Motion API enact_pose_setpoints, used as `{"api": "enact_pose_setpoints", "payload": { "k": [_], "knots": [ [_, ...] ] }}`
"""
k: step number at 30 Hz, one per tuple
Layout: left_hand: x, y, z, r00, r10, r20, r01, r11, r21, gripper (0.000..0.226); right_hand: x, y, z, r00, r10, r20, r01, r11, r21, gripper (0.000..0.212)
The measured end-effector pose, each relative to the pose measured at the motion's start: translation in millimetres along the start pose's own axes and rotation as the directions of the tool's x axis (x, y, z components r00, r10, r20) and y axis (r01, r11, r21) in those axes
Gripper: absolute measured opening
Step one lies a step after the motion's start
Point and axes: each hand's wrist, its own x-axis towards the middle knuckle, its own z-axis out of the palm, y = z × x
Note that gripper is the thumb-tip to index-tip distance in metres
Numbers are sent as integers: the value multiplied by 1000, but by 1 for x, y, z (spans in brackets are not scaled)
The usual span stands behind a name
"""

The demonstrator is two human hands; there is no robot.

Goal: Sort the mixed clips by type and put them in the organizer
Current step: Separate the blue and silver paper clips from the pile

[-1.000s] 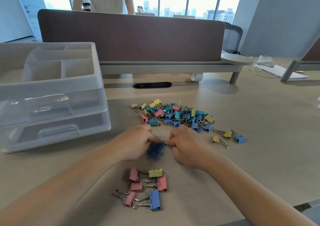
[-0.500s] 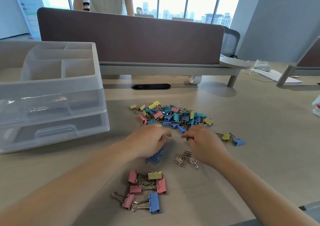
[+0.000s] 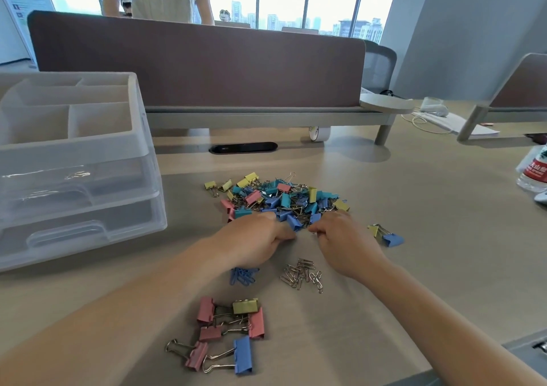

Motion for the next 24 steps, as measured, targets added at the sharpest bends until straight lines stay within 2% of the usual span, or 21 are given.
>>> {"api": "enact_pose_setpoints", "payload": {
  "k": [7, 15, 24],
  "knots": [
    [-35, -27, 0, 993, -118, 21, 120, 985, -128, 39, -2, -4, 7, 1000, 8, 28, -9, 1000, 26, 37],
    [-63, -33, -6, 993, -116, -23, 110, 979, -174, 33, 5, -24, 4, 987, 30, -156, -25, 999, 31, 25],
    [-51, -16, -16, 989, -110, -98, 91, 978, -185, 19, 4, -14, 0, 991, 48, -122, -40, 997, 66, 21]
  ]
}}
